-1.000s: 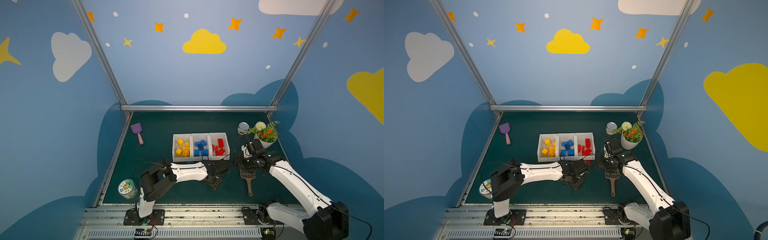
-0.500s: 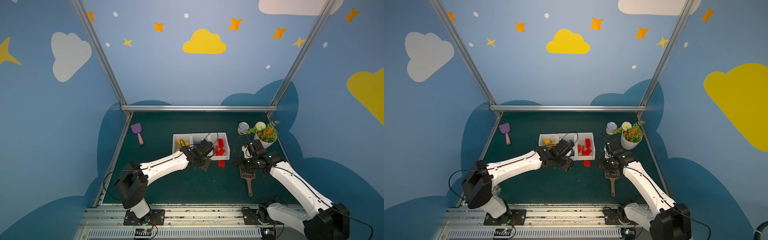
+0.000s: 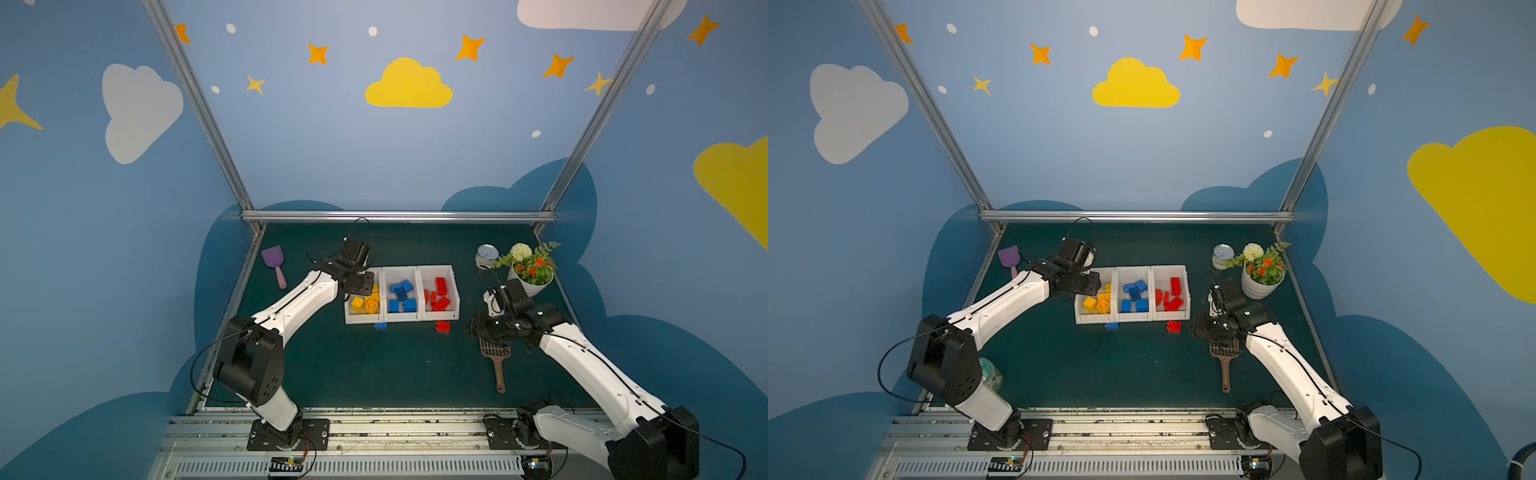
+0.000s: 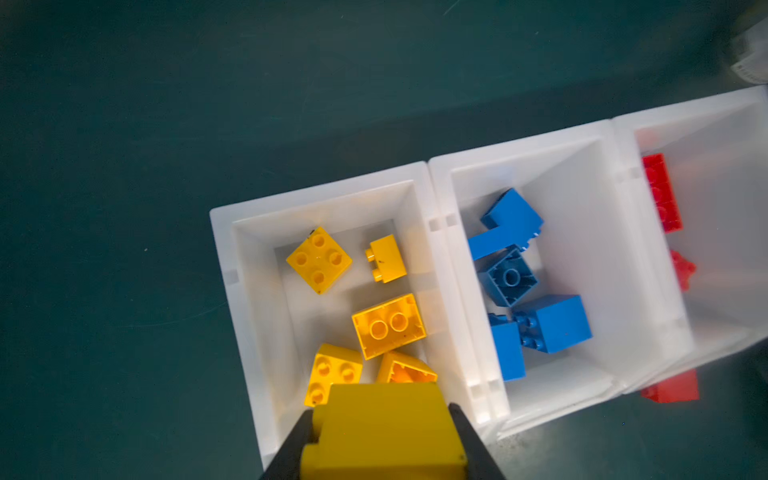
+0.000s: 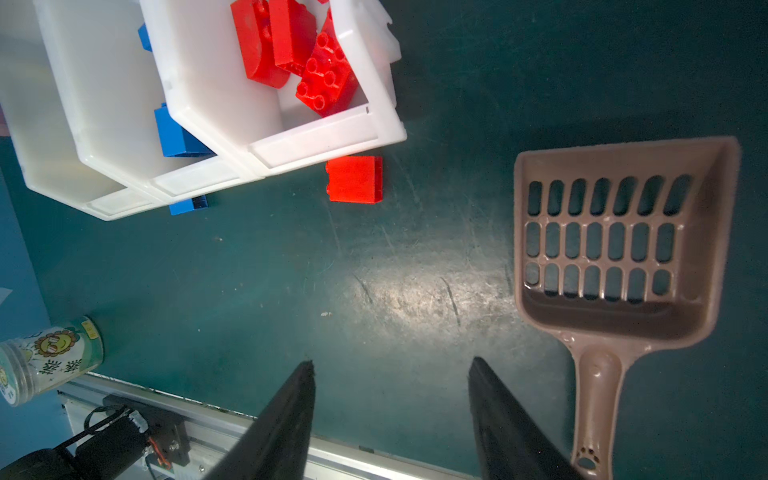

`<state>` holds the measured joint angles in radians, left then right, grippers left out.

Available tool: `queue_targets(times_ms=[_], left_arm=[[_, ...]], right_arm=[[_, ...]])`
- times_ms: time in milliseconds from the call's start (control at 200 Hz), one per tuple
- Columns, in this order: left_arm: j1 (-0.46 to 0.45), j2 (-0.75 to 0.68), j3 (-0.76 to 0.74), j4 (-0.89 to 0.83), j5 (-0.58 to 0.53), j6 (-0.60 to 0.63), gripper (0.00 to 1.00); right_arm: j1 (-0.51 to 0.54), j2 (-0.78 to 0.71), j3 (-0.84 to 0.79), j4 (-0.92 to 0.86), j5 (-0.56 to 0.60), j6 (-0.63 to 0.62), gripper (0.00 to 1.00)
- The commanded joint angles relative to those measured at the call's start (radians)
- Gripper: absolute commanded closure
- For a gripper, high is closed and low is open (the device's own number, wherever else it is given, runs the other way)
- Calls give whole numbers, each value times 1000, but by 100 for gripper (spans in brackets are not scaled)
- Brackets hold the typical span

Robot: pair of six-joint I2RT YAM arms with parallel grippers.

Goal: Sort the legos into containers by color
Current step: 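Carry the yellow brick with the left gripper over the yellow compartment, then open the left gripper to drop the yellow brick into the compartment, then withdraw the left gripper while the right lowers toward the loose red brick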

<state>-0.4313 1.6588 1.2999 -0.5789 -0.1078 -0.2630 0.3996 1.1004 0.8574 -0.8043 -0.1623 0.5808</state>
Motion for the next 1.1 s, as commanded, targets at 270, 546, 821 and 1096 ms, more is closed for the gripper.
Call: queue_targets(times_ms=[270,546,821,1096], left_arm=[[27,60,48,-2,59,21,43],[28,27,36,-7,54,13,30],[44,-104,-55,10,49,-17,29],[51,-278,-210,31,54,-74,28]], right_arm=[[-5,-39,-21,-17,1,14,41],[-4,-25,-22,-3,-12,18,41],[16,1,-22,23,-11,24,41],[58,77,-4,30,52,25,41]])
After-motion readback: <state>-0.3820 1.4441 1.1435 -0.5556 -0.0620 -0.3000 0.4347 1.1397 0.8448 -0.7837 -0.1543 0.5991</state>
